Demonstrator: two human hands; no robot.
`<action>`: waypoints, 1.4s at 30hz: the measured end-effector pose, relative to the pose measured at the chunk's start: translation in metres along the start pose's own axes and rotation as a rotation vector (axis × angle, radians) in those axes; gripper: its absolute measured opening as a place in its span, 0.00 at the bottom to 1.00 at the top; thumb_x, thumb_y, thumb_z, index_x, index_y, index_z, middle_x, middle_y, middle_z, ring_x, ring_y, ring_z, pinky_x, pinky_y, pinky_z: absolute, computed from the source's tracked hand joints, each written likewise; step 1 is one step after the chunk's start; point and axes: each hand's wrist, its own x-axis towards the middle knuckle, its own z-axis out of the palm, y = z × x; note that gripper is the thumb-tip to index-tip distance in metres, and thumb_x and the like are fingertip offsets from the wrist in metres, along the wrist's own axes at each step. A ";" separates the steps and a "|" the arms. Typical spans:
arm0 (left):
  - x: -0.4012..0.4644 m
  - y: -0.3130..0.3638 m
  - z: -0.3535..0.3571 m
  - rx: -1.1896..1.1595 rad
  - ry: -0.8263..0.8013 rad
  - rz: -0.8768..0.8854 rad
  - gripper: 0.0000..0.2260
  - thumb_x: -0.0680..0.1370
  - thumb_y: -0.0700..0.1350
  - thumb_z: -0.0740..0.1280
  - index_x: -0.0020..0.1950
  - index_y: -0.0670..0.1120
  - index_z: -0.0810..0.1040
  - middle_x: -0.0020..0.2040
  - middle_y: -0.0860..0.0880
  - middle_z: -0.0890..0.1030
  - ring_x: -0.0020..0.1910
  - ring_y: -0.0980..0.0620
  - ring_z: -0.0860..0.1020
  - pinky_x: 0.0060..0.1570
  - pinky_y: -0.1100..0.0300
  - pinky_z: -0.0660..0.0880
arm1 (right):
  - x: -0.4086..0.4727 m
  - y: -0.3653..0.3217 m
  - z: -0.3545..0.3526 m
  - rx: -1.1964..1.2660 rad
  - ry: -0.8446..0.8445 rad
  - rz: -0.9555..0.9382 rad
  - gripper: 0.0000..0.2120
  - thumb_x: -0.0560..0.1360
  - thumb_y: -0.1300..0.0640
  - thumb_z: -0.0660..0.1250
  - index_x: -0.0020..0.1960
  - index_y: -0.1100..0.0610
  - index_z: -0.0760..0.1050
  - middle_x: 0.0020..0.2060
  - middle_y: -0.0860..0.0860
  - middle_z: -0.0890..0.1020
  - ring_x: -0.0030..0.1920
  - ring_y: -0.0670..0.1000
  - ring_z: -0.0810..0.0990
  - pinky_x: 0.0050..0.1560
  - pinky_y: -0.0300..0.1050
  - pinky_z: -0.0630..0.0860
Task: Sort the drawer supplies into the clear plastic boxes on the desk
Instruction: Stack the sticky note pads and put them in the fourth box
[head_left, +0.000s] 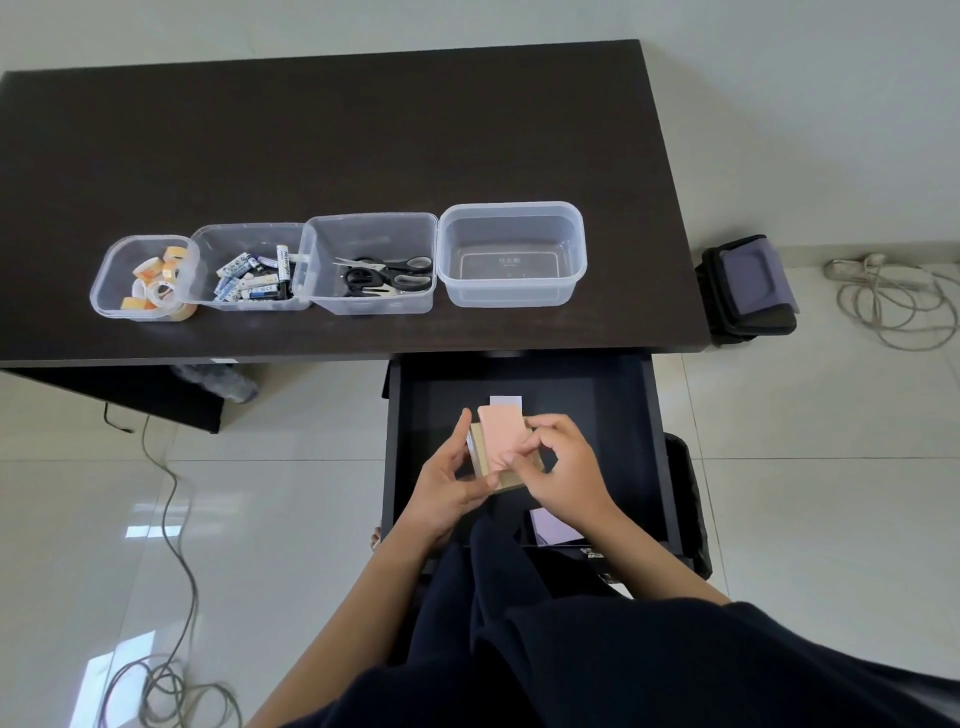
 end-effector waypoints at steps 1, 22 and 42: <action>0.000 0.002 0.001 0.009 -0.006 0.000 0.39 0.73 0.27 0.67 0.75 0.57 0.58 0.59 0.57 0.78 0.55 0.48 0.77 0.61 0.39 0.70 | 0.003 -0.002 -0.001 -0.003 0.003 0.003 0.09 0.68 0.56 0.75 0.44 0.53 0.77 0.52 0.45 0.74 0.56 0.48 0.75 0.54 0.39 0.72; -0.001 0.005 0.001 -0.185 -0.066 -0.020 0.35 0.74 0.26 0.63 0.73 0.57 0.60 0.65 0.46 0.74 0.59 0.46 0.77 0.52 0.54 0.79 | 0.015 -0.003 -0.010 0.157 -0.350 0.284 0.30 0.71 0.50 0.72 0.66 0.37 0.61 0.64 0.44 0.68 0.64 0.49 0.69 0.52 0.42 0.75; 0.007 0.007 0.003 -0.101 0.064 -0.041 0.18 0.80 0.38 0.61 0.67 0.55 0.74 0.43 0.47 0.75 0.39 0.52 0.71 0.48 0.49 0.71 | 0.021 0.008 0.010 0.166 -0.332 0.255 0.35 0.71 0.45 0.71 0.73 0.39 0.58 0.67 0.50 0.67 0.70 0.46 0.60 0.63 0.41 0.62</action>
